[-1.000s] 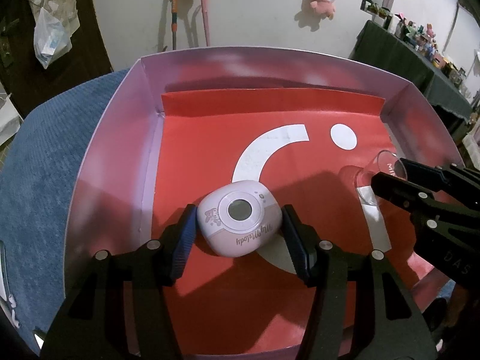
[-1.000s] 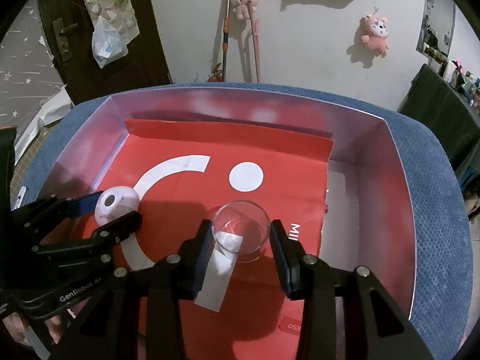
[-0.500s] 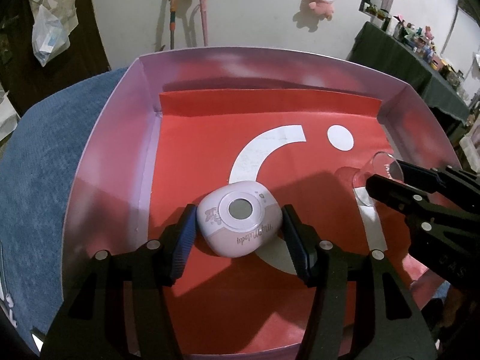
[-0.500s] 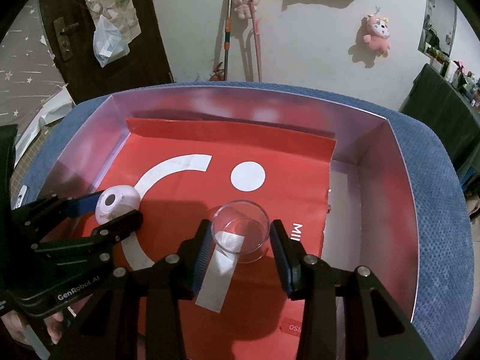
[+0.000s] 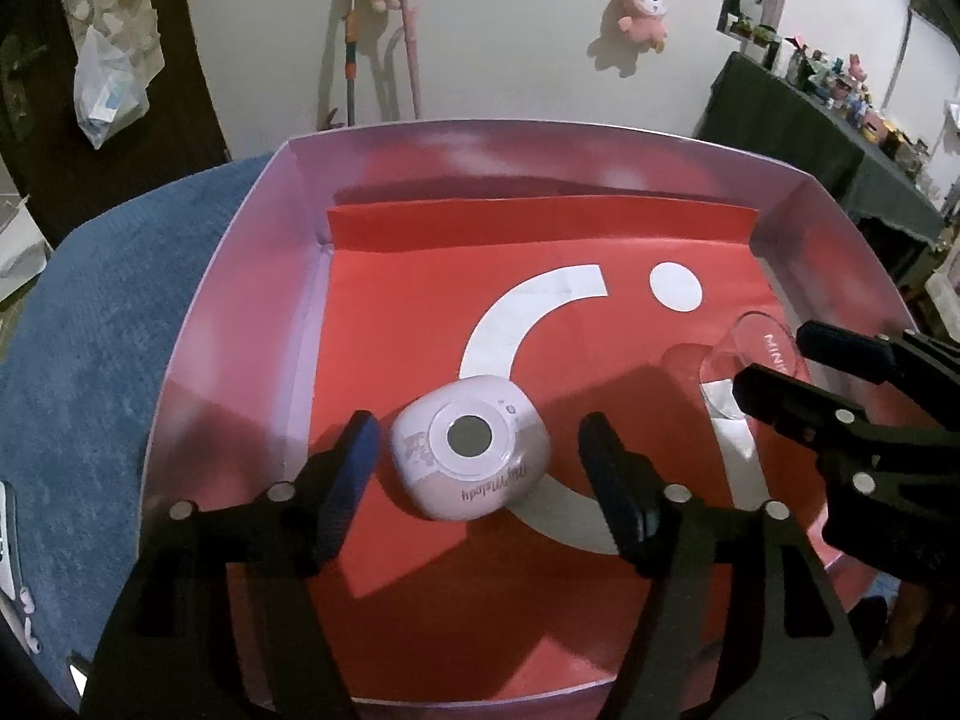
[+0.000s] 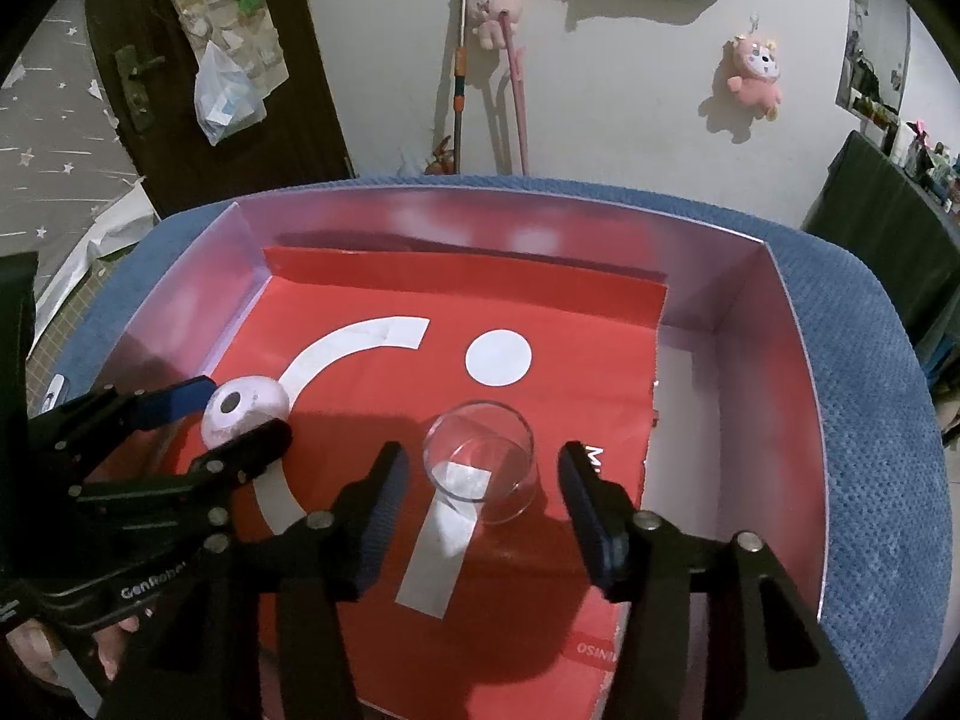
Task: Organize rigid objects
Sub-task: 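Lower pink device onto red sheet and open left tool while right tool releases cup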
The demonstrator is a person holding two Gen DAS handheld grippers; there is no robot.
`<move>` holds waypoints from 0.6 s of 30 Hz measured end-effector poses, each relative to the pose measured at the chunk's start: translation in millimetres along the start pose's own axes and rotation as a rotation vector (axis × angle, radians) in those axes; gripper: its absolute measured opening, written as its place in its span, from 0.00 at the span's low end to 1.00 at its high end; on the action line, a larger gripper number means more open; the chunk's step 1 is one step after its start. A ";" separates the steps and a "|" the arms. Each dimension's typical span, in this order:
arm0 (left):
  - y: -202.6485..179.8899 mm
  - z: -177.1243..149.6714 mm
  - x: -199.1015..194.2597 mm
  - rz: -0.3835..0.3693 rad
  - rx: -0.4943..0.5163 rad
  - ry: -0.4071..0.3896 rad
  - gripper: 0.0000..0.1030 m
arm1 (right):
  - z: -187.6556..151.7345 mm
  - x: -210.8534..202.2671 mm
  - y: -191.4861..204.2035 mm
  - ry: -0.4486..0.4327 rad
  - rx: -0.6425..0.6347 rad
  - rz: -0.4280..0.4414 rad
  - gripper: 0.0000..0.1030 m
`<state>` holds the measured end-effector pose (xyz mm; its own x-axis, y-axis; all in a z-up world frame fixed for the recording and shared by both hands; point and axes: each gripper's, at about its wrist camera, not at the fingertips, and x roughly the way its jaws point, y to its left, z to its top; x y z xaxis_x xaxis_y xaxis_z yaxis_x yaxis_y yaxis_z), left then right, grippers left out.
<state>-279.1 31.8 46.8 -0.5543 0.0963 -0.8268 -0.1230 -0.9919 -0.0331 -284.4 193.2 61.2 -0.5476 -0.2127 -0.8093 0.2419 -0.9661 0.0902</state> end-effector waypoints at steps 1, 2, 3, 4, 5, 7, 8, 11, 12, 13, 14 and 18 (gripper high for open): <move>-0.4 -0.1 0.0 0.000 0.003 0.000 0.69 | 0.0 -1.1 -0.1 -0.004 -0.001 0.000 0.62; -1.7 -0.8 -0.2 0.001 0.005 0.000 0.70 | -0.4 -2.9 -0.3 -0.009 -0.001 0.002 0.62; -1.7 -1.5 -0.9 0.001 0.006 -0.002 0.71 | -1.0 -4.7 -0.7 -0.013 0.001 0.005 0.62; -1.9 -1.6 -1.3 0.002 0.007 -0.004 0.71 | -1.3 -6.5 -1.5 -0.017 0.003 0.010 0.62; -2.3 -1.7 -2.1 0.002 0.010 -0.007 0.73 | -1.6 -8.6 -2.4 -0.022 0.006 0.015 0.63; -3.7 -2.3 -5.1 -0.007 0.016 -0.017 0.78 | -2.1 -14.0 -3.2 -0.035 0.010 0.022 0.66; -4.6 -2.4 -6.7 -0.011 0.018 -0.022 0.81 | -2.5 -16.9 -3.5 -0.043 0.011 0.026 0.71; -7.0 -4.0 -14.1 -0.026 0.025 -0.042 0.90 | -4.7 -24.5 -3.3 -0.061 0.011 0.036 0.74; -7.6 -4.4 -15.8 -0.028 0.027 -0.047 0.90 | -5.9 -27.3 -3.4 -0.067 0.012 0.038 0.74; -8.1 -4.8 -17.2 -0.027 0.027 -0.050 0.91 | -7.1 -30.1 -3.8 -0.073 0.015 0.045 0.74; -8.4 -5.7 -18.2 -0.026 0.027 -0.053 0.91 | -8.6 -34.0 -4.5 -0.082 0.020 0.054 0.74; -6.7 -8.3 -24.7 -0.050 0.017 -0.065 0.96 | -13.7 -51.4 -4.5 -0.120 0.026 0.075 0.84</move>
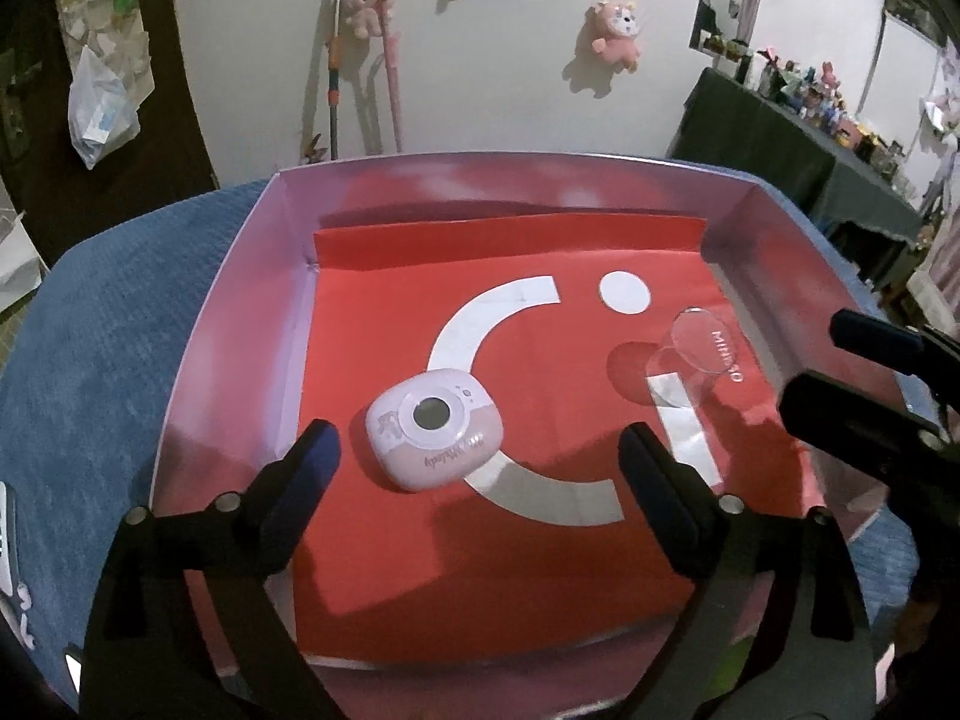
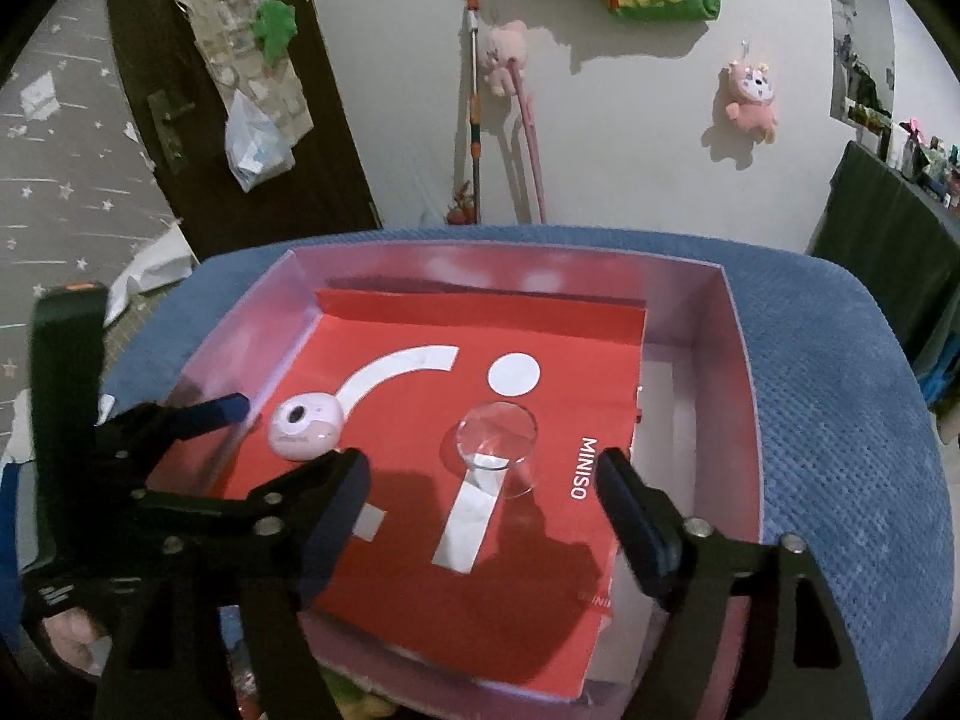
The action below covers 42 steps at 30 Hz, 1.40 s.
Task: Organize rigid objects
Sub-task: 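Lower pink device onto red sheet and open left tool while right tool releases cup, then withdraw both tools from the box back toward the loose items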
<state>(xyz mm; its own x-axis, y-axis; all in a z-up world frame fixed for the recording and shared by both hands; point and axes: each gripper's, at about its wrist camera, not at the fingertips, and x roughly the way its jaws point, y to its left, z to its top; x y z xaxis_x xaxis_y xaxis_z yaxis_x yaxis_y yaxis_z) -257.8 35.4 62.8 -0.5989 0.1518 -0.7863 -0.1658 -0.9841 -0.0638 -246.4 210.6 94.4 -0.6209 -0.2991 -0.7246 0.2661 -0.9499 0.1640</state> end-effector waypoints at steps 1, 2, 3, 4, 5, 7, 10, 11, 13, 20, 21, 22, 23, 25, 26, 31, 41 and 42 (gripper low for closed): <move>-0.5 -0.8 -3.0 -0.010 -0.003 -0.007 0.96 | -0.7 -4.3 0.4 -0.010 -0.002 0.002 0.88; -0.8 -1.7 -7.0 -0.017 -0.004 -0.017 0.98 | -1.3 -9.8 1.5 -0.025 -0.004 0.003 0.88; -1.0 -2.7 -10.7 -0.015 -0.005 -0.028 1.00 | -2.5 -14.4 2.7 -0.037 -0.005 0.004 0.88; -0.9 -3.9 -14.0 -0.013 -0.007 -0.039 1.00 | -3.5 -20.2 3.7 -0.052 -0.005 0.010 0.89; 0.0 -5.2 -17.2 -0.012 -0.012 -0.049 1.00 | -4.6 -25.8 4.6 -0.066 -0.004 0.019 0.91; 3.8 -8.4 -23.0 -0.025 -0.034 -0.063 1.00 | -6.5 -34.4 5.7 -0.088 0.000 0.034 0.96; 8.8 -13.0 -29.3 -0.059 -0.063 -0.074 1.00 | -12.3 -47.1 9.4 -0.121 0.000 0.055 0.98; 10.0 -15.0 -31.9 -0.069 -0.067 -0.081 1.00 | -14.2 -51.3 11.4 -0.134 -0.002 0.059 0.98; 9.1 -18.6 -37.3 -0.068 -0.065 -0.096 1.00 | -18.0 -59.2 14.1 -0.154 -0.004 0.074 1.00; 2.6 -33.5 -61.1 -0.065 -0.042 -0.160 1.00 | -34.4 -84.6 28.1 -0.225 -0.019 0.099 1.00; 2.7 -35.6 -64.1 -0.069 -0.043 -0.169 1.00 | -36.9 -87.6 30.2 -0.235 -0.024 0.096 1.00; 2.7 -38.0 -67.5 -0.073 -0.046 -0.181 1.00 | -40.1 -91.6 32.8 -0.251 -0.031 0.096 1.00; 3.2 -41.3 -72.2 -0.081 -0.049 -0.199 1.00 | -42.7 -95.0 34.5 -0.265 -0.037 0.093 1.00; 3.8 -47.4 -80.2 -0.090 -0.051 -0.230 1.00 | -49.7 -103.9 39.4 -0.302 -0.049 0.082 1.00; 3.4 -51.0 -84.9 -0.090 -0.049 -0.247 1.00 | -53.8 -108.6 41.5 -0.326 -0.054 0.076 1.00; 1.6 -65.5 -103.9 -0.075 -0.041 -0.299 1.00 | -70.9 -124.6 49.8 -0.394 -0.066 0.038 1.00; -6.7 -95.8 -127.4 -0.053 -0.025 -0.348 1.00 | -103.7 -141.1 58.6 -0.470 -0.063 -0.004 1.00; -7.3 -98.4 -129.4 -0.055 -0.025 -0.350 1.00 | -107.8 -143.2 62.0 -0.481 -0.075 -0.015 1.00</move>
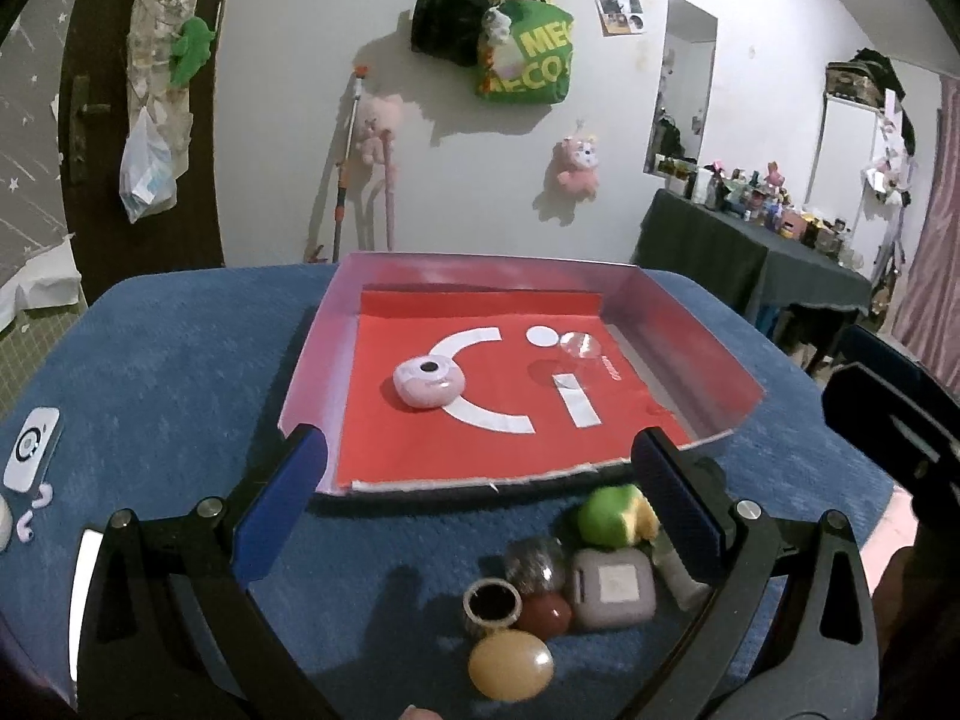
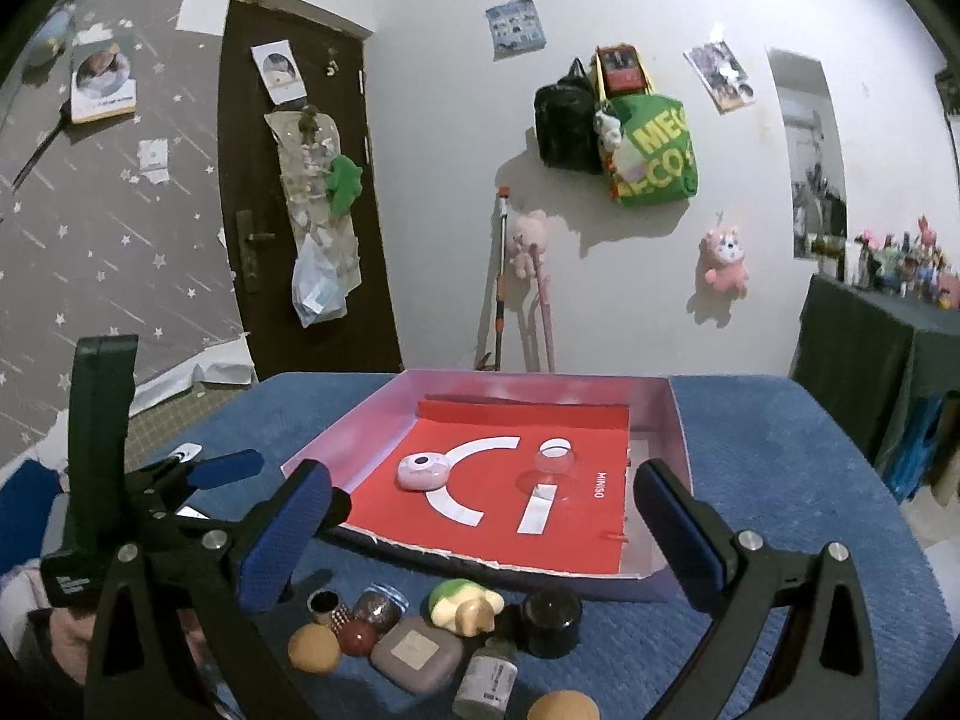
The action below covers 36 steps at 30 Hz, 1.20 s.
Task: Organize rigid objects
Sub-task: 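Withdraw both tools from the box back toward the loose items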
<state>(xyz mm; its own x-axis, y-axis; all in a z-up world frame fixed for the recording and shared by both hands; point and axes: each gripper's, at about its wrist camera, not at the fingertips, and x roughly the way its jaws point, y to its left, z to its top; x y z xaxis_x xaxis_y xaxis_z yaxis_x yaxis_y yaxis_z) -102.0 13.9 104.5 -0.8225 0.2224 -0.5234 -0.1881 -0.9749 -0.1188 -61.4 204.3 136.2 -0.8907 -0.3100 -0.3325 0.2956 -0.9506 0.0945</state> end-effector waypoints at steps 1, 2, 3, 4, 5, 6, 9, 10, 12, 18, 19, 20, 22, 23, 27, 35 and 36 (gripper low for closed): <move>-0.6 -1.9 -2.3 0.001 0.001 0.000 1.00 | -1.4 -2.8 1.8 -0.008 -0.009 -0.005 1.00; -1.9 -3.7 -4.5 0.002 0.004 0.002 1.00 | -2.5 -5.7 4.3 -0.017 -0.017 -0.011 1.00; -2.9 -5.5 -6.4 0.003 0.008 0.004 1.00 | -4.7 -9.0 6.7 -0.028 -0.026 -0.018 1.00; -3.9 -7.6 -8.2 0.001 0.010 0.005 1.00 | -7.1 -12.5 9.1 -0.038 -0.035 -0.026 1.00; -4.9 -8.9 -9.5 -0.002 0.012 0.006 1.00 | -9.6 -15.9 11.5 -0.046 -0.042 -0.034 1.00; -5.9 -10.1 -10.7 -0.006 0.014 0.008 1.00 | -11.5 -18.3 12.6 -0.051 -0.046 -0.039 1.00; -9.2 -15.4 -16.9 0.003 0.030 0.013 1.00 | -16.9 -23.9 15.7 -0.060 -0.057 -0.052 1.00; -10.6 -17.7 -19.0 0.012 0.039 0.012 1.00 | -18.6 -25.7 15.9 -0.060 -0.056 -0.054 1.00; -13.0 -22.2 -21.9 0.022 0.045 0.010 1.00 | -21.8 -28.2 16.2 -0.055 -0.055 -0.058 1.00; -13.4 -36.8 -21.7 0.014 0.035 0.053 1.00 | -30.3 -33.6 16.8 -0.037 -0.052 -0.061 1.00; -12.6 -38.8 -21.2 0.015 0.032 0.060 1.00 | -31.8 -34.8 16.5 -0.037 -0.051 -0.063 1.00; -11.9 -40.8 -21.4 0.017 0.030 0.061 1.00 | -33.3 -35.9 16.0 -0.035 -0.050 -0.063 1.00; -11.5 -43.9 -22.9 0.022 0.029 0.062 1.00 | -35.0 -37.0 15.6 -0.031 -0.050 -0.063 1.00; -11.5 -45.5 -23.8 0.022 0.029 0.064 1.00 | -36.4 -37.4 15.3 -0.027 -0.050 -0.065 1.00; -12.1 -50.7 -26.5 0.013 0.025 0.065 1.00 | -42.5 -38.7 14.3 -0.017 -0.044 -0.060 1.00; -9.4 -58.5 -24.7 0.011 0.010 0.091 1.00 | -52.2 -36.1 14.3 0.012 -0.049 -0.064 1.00; -9.1 -59.1 -24.4 0.012 0.008 0.095 1.00 | -52.8 -35.4 13.8 0.017 -0.047 -0.063 1.00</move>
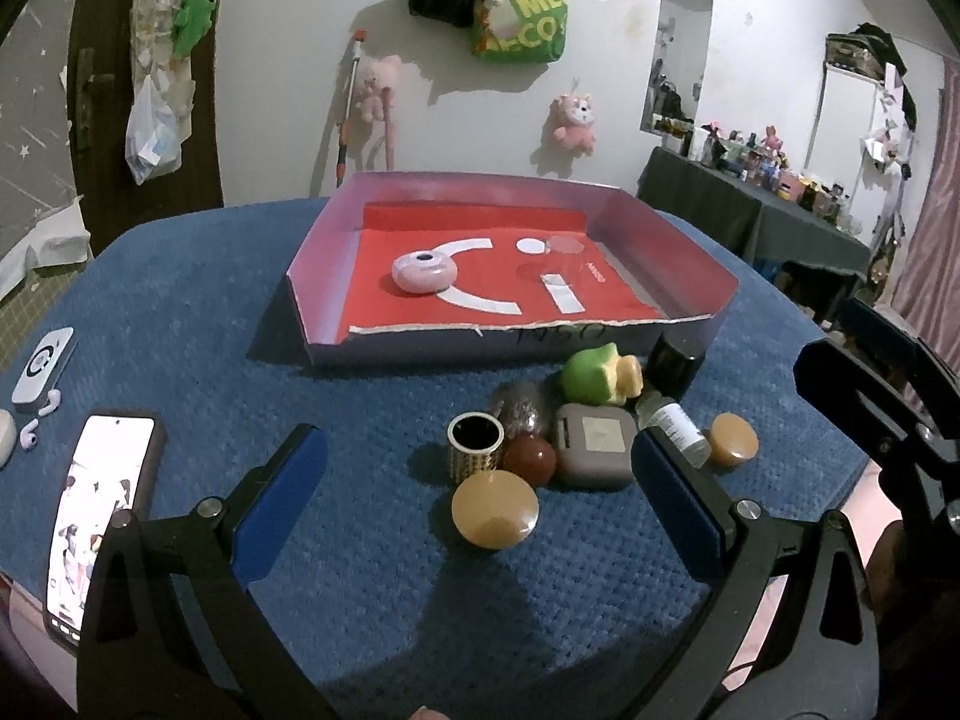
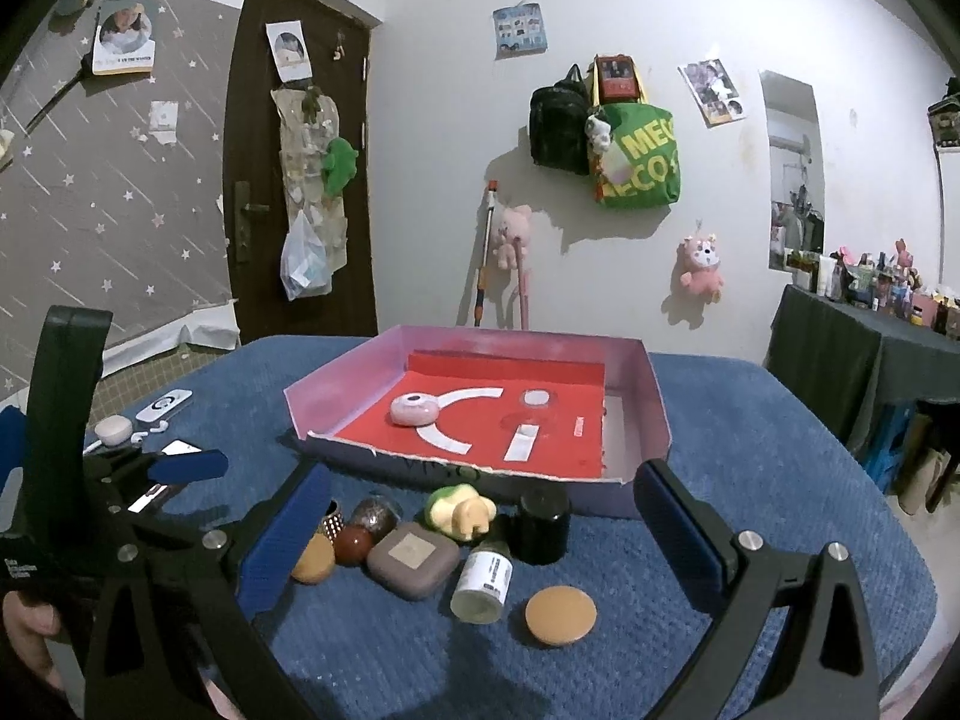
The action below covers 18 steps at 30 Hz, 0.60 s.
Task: Organize rigid objects
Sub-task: 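Withdraw both tools from the box back toward the loose items, then grasp beige round disc with left tool while right tool grasps orange-tan disc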
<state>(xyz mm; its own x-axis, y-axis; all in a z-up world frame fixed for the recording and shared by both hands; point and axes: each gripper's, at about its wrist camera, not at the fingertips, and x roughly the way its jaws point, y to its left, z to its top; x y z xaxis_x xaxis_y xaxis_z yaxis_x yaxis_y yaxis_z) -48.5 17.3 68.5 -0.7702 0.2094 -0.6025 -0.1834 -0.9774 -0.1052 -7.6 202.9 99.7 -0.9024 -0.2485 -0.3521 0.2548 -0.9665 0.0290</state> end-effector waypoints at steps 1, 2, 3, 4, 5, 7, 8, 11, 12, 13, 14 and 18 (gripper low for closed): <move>0.2 -0.8 0.6 0.001 -0.001 0.004 1.00 | -1.2 0.6 -0.8 0.005 0.005 -0.001 1.00; 0.2 -1.5 0.7 0.003 -0.002 0.006 1.00 | -2.2 1.1 -1.6 0.010 0.009 0.001 1.00; 0.4 -1.9 0.8 0.005 -0.003 0.009 1.00 | -2.6 1.6 -1.9 0.014 0.012 0.005 1.00; 0.3 -2.0 1.3 0.010 -0.004 0.014 1.00 | -3.4 2.3 -2.1 0.020 0.014 0.008 1.00; 0.4 -2.2 1.7 0.014 -0.005 0.019 1.00 | -4.1 2.7 -2.3 0.023 0.014 0.007 1.00; 1.2 -2.8 1.9 0.016 -0.009 0.023 1.00 | -4.7 3.1 -2.3 0.026 0.011 0.002 1.00; 1.7 -3.3 2.0 0.012 -0.011 0.025 1.00 | -5.0 3.1 -2.2 0.027 0.009 -0.003 1.00; 2.7 -4.9 3.2 0.003 -0.018 0.032 1.00 | -6.3 2.6 -3.0 0.028 0.009 -0.009 1.00; 3.1 -5.5 3.1 0.001 -0.020 0.034 1.00 | -7.0 2.7 -3.6 0.029 0.010 -0.011 1.00; 3.1 -6.4 3.6 -0.003 -0.021 0.037 1.00 | -7.6 3.0 -4.1 0.031 0.010 -0.013 1.00; 3.4 -7.2 4.2 -0.004 -0.021 0.040 1.00 | -8.5 3.1 -4.7 0.034 0.010 -0.015 1.00; 1.9 -11.4 6.5 0.001 -0.013 0.050 1.00 | -12.5 5.0 -7.7 0.049 0.016 -0.018 1.00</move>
<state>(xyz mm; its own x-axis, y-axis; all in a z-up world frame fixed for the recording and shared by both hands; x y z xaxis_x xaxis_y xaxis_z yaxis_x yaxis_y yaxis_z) -46.8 16.4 55.4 -0.7388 0.2073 -0.6413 -0.1744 -0.9779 -0.1152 -9.7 209.9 86.0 -0.8885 -0.2276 -0.3984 0.2323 -0.9719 0.0372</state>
